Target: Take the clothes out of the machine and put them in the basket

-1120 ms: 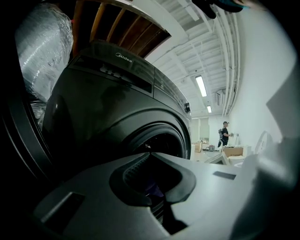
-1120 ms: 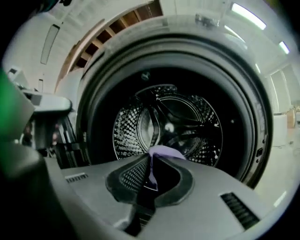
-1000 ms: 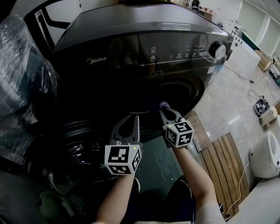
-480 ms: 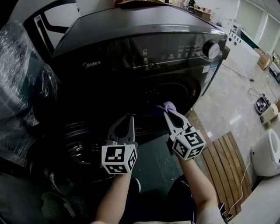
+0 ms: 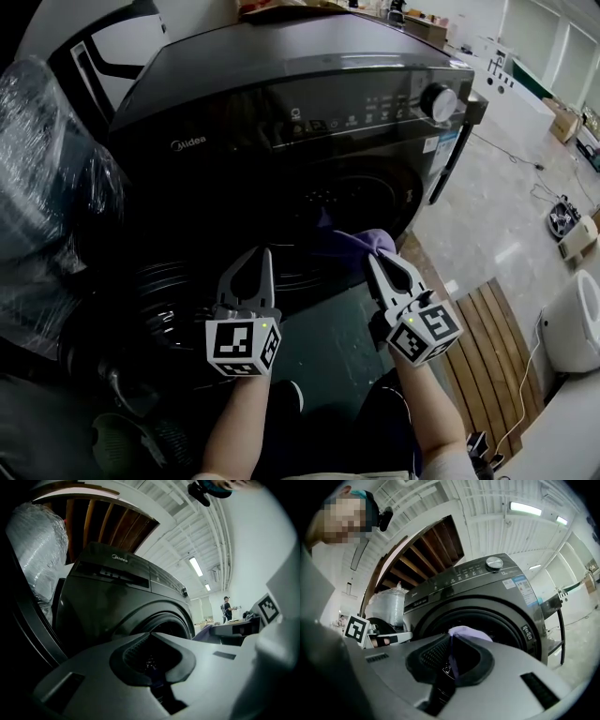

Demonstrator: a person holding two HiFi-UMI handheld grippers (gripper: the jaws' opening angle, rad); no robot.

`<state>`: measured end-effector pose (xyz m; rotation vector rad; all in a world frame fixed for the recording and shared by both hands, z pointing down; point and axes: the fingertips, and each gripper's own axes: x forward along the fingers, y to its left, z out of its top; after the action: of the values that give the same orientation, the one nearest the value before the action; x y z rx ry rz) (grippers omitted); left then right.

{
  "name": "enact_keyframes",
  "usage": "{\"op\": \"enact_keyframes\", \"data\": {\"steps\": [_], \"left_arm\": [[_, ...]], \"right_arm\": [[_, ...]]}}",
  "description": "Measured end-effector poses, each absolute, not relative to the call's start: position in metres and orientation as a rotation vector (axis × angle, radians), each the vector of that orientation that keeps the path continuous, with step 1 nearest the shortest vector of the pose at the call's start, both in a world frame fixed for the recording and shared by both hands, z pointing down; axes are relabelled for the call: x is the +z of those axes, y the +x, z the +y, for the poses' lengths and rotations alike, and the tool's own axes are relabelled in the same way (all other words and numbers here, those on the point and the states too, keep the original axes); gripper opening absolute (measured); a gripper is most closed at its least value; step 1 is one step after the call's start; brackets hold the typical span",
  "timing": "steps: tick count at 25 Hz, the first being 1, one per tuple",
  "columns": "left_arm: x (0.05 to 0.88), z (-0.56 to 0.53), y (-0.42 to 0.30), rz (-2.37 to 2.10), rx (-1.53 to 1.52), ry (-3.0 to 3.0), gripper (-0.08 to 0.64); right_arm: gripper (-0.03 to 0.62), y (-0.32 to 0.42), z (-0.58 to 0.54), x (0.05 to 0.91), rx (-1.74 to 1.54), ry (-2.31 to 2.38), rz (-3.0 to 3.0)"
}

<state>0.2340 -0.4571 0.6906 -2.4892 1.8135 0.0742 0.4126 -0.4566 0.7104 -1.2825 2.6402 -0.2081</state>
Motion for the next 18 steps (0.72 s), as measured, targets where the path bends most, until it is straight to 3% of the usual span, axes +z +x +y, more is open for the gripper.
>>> {"op": "enact_keyframes", "data": {"steps": [18], "left_arm": [[0.688,-0.443,0.232,1.8,0.005,-2.423,0.021]], "right_arm": [[0.026,0.447,-0.441,0.71,-0.048,-1.546,2.625]]}}
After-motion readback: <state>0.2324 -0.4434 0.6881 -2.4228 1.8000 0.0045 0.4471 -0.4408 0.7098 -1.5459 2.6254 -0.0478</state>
